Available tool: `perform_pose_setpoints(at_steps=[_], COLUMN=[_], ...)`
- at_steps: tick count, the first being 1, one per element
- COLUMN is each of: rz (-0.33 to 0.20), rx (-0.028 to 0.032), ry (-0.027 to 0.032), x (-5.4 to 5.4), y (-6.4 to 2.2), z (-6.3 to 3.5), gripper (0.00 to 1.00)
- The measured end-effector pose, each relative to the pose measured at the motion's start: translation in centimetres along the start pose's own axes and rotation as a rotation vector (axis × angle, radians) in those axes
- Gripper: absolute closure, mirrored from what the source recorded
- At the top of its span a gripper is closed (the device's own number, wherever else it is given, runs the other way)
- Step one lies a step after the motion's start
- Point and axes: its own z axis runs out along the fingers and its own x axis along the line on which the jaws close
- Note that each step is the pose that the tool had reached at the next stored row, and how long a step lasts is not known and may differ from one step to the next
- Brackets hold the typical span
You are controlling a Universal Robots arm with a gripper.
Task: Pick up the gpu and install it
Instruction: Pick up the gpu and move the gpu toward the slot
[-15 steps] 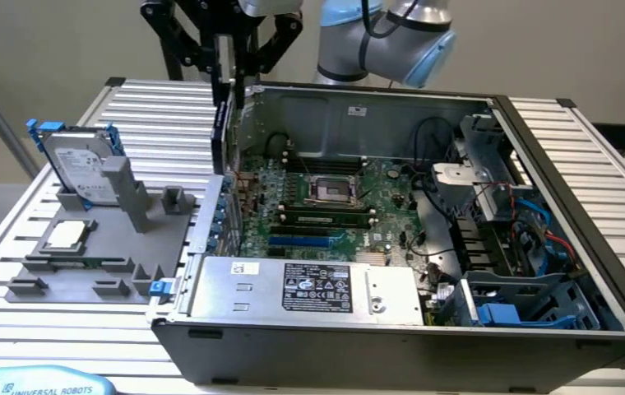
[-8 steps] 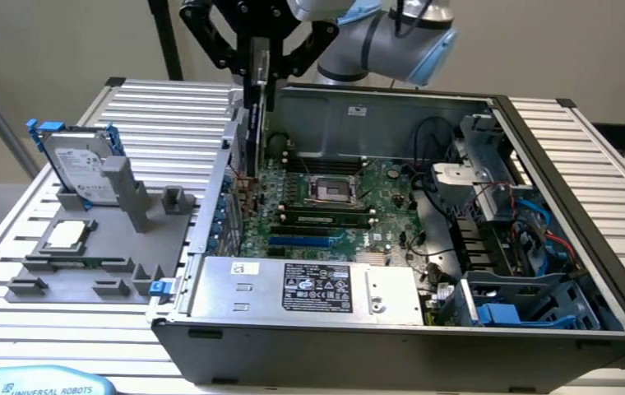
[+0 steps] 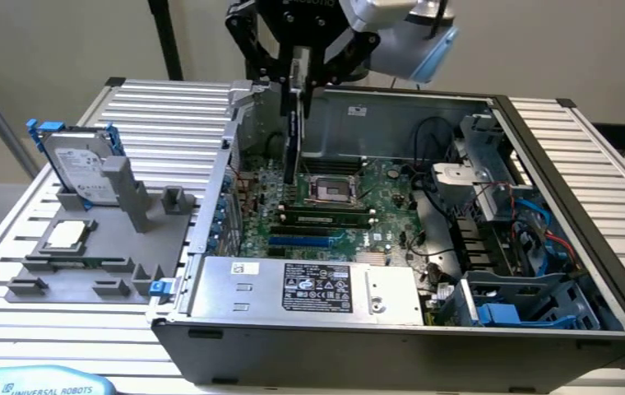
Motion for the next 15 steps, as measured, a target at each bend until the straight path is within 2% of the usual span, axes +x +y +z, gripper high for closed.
perform_pose_setpoints(at_steps=[4,7,11,15], rz=[0.001,0.002,0.002,0.003], rx=[0.013,0.0198,0.0239,0.0241], ry=[0.0003,0.0005,0.0005,0.0004], x=[-1.8,-3.2,-5.0,-6.0], y=[-0.02,0.15,0.67,1.04], z=[0.15,0.37,0.83,1.5], gripper=[0.73,0.73,0.73,0.73])
